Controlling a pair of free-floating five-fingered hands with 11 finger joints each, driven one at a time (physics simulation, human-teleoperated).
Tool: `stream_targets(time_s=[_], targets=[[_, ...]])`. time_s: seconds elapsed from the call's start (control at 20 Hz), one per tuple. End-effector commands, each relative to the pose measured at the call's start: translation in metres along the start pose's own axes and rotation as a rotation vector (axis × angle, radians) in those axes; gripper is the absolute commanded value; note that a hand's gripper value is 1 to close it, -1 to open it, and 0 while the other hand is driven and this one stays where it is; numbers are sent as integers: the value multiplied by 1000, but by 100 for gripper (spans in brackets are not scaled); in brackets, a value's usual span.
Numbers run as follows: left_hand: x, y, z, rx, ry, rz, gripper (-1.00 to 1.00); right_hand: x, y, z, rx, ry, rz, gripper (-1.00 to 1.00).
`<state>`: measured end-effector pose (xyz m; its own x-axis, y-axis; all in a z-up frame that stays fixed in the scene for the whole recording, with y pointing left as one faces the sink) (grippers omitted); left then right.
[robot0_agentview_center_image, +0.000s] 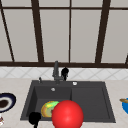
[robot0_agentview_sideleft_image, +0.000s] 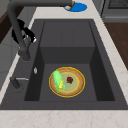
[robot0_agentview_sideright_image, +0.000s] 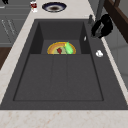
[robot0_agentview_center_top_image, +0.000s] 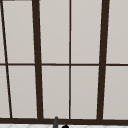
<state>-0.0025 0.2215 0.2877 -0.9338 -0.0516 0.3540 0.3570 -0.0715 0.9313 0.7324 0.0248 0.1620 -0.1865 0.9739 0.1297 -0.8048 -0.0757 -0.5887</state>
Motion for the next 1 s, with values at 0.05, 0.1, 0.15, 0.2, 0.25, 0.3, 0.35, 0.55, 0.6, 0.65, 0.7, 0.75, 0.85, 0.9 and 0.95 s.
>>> stream_targets(time_s=[0.05,0.1,0.15,0.2,0.25,0.3,0.35,0.55,0.6,0.65,0.7,0.75,0.85,0.9,0.95], targets=[[0,0,0,0,0,0,0,-11,6,-3,-6,-27,-16,100],[0,0,0,0,0,0,0,-12,8,-2,-13,-39,-21,100],[0,0,0,0,0,0,0,-12,9,-1,-18,-48,-25,100],[0,0,0,0,0,0,0,-13,10,0,-25,-54,-32,100],[0,0,0,0,0,0,0,-19,13,1,-41,-63,-41,100],[0,0,0,0,0,0,0,-24,15,-1,-72,-78,-45,100],[0,0,0,0,0,0,0,-29,16,-3,-109,-92,-51,100],[0,0,0,0,0,0,0,-39,21,-5,-127,-169,-119,100],[0,0,0,0,0,0,0,-41,22,-3,-121,-186,-140,100],[0,0,0,0,0,0,0,-43,23,-3,-119,-200,-162,100],[0,0,0,0,0,0,0,-44,24,-3,-117,-211,-178,100],[0,0,0,0,0,0,0,-46,25,-3,-113,-221,-193,100],[0,0,0,0,0,0,0,-46,25,-3,-105,-232,-209,100],[0,0,0,0,0,0,0,-46,25,-3,-103,-236,-212,100],[0,0,0,0,0,0,0,-46,25,-3,-104,-237,-214,100]])
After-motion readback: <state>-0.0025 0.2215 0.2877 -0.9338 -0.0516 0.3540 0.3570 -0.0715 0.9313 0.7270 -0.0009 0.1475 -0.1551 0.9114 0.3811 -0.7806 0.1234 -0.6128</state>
